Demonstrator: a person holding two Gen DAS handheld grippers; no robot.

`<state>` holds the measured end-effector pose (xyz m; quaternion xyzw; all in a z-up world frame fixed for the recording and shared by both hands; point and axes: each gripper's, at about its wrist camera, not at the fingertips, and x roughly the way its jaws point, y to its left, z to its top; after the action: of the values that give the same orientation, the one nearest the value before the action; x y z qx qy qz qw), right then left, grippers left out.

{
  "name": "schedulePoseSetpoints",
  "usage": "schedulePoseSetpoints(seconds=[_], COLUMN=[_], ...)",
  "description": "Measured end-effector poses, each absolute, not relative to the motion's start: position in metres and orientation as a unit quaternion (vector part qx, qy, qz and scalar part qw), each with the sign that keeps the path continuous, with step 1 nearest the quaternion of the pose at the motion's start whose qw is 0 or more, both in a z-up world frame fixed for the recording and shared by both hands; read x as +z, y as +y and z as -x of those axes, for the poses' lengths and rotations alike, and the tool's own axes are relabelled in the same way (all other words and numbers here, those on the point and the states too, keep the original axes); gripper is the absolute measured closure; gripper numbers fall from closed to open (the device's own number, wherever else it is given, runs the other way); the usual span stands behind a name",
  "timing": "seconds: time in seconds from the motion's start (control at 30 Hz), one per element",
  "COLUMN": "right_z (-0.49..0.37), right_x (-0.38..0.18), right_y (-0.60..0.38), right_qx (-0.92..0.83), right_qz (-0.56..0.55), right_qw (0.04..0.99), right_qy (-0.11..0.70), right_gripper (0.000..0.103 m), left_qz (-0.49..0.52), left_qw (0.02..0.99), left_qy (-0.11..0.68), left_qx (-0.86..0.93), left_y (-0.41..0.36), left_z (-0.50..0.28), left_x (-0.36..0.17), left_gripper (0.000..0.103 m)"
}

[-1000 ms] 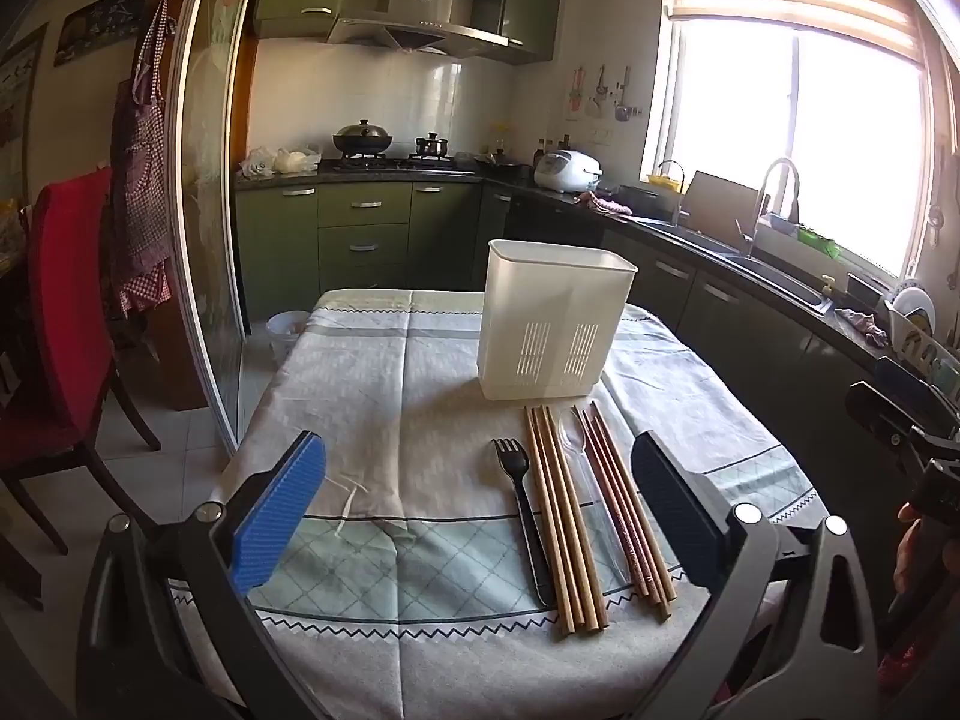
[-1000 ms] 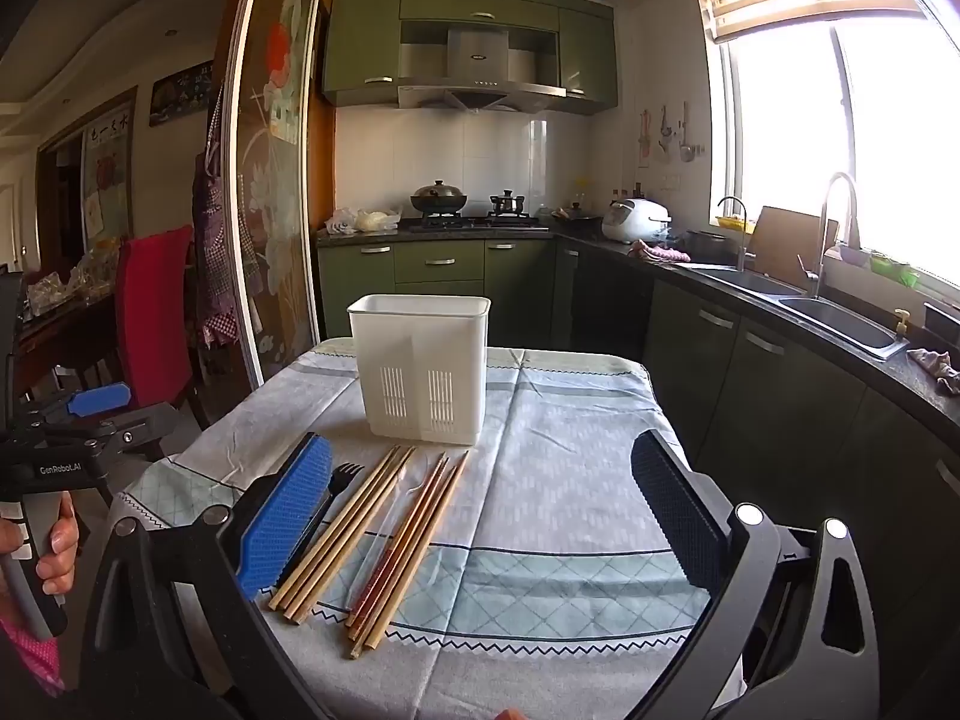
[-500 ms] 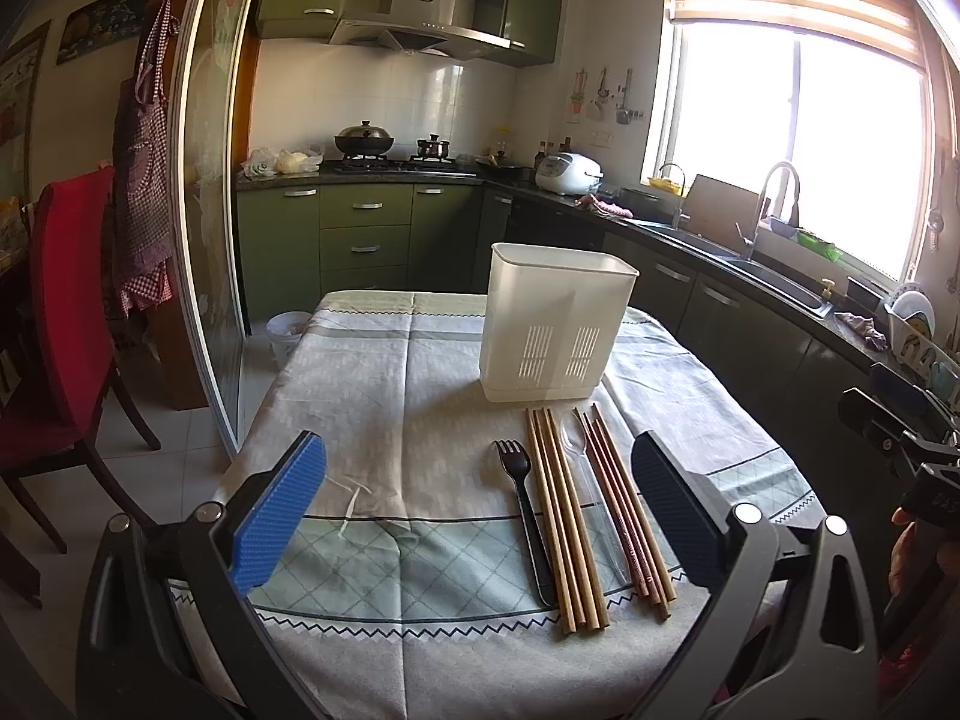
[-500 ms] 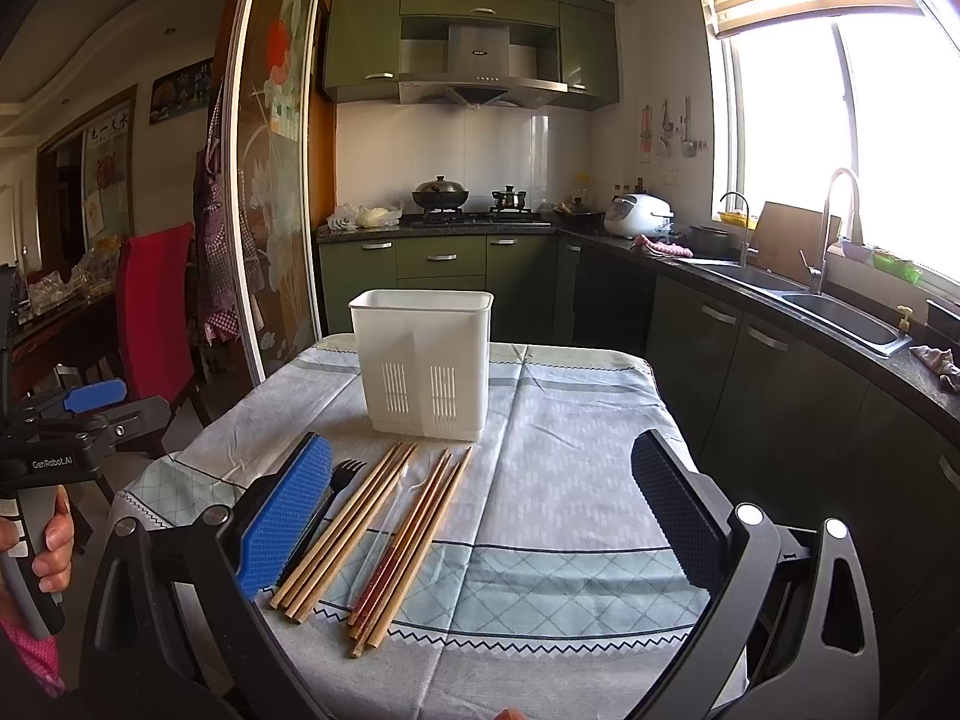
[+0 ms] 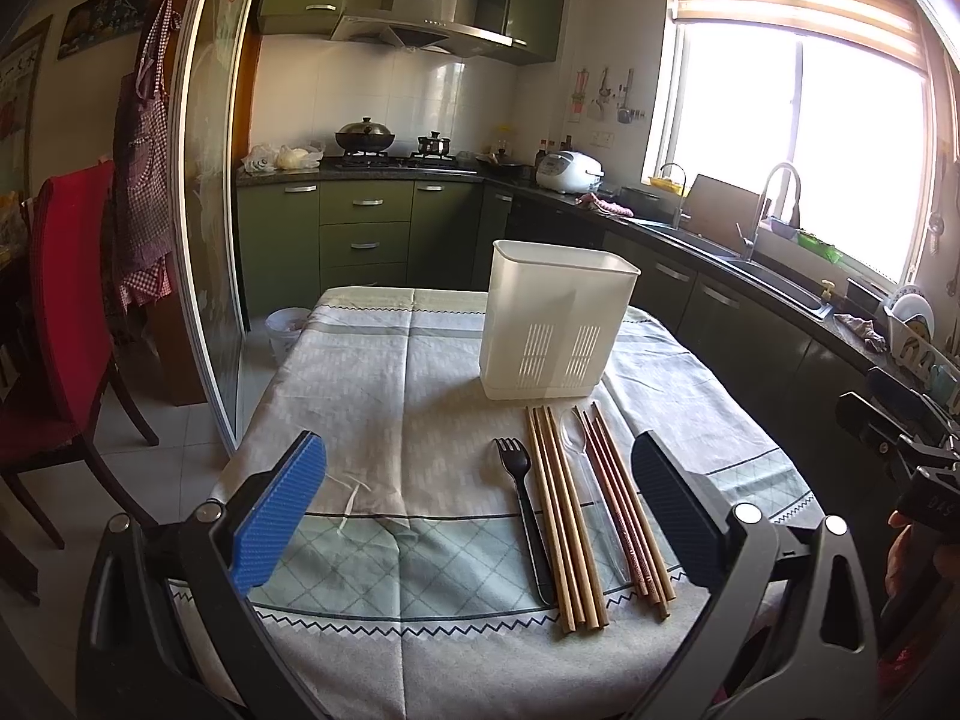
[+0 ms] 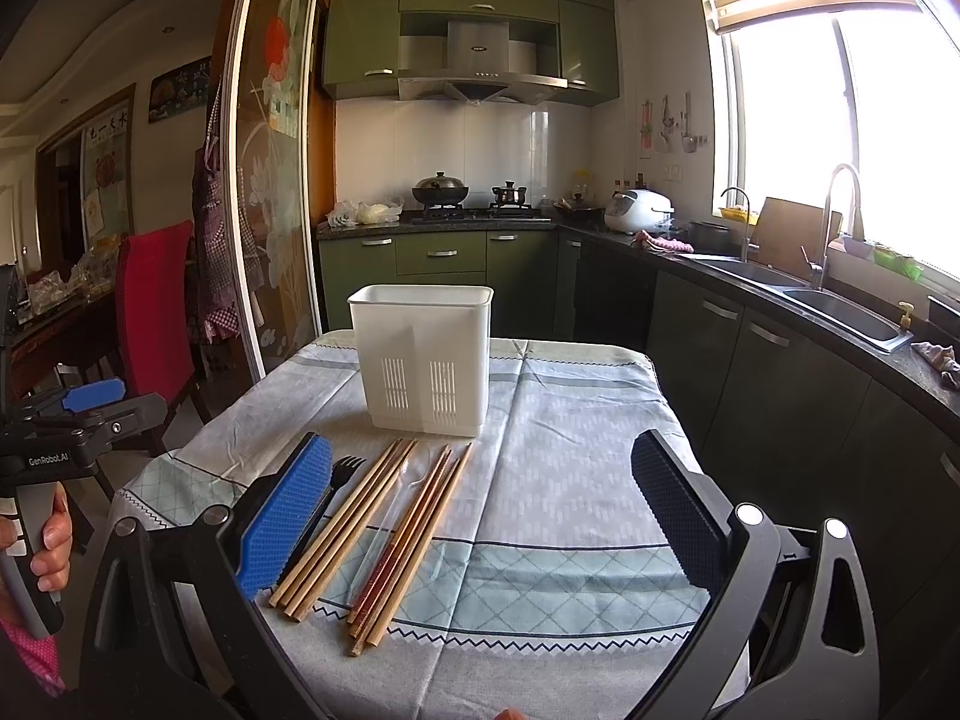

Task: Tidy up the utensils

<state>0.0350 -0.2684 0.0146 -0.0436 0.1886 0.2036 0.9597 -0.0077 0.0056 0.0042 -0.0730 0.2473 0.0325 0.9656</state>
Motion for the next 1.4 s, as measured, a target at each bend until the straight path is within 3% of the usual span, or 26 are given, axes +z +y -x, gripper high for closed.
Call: schedulePoseSetpoints(seconds=[1.4], right_z=[-0.0362], right_x=[0.0059], right_y=[-0.2654], right_qx=[0.205], right_qz=[0.043], right_qw=[0.958], right_qy=[0.198], right_gripper=[0.004], left_qz=[0.079], left_qw=[0.964], left_qy=[0.254], left_qx=[0.027], left_y=[0.0037], left_z=[0.0063], left_x=[-0.0036], left_gripper=[0.006])
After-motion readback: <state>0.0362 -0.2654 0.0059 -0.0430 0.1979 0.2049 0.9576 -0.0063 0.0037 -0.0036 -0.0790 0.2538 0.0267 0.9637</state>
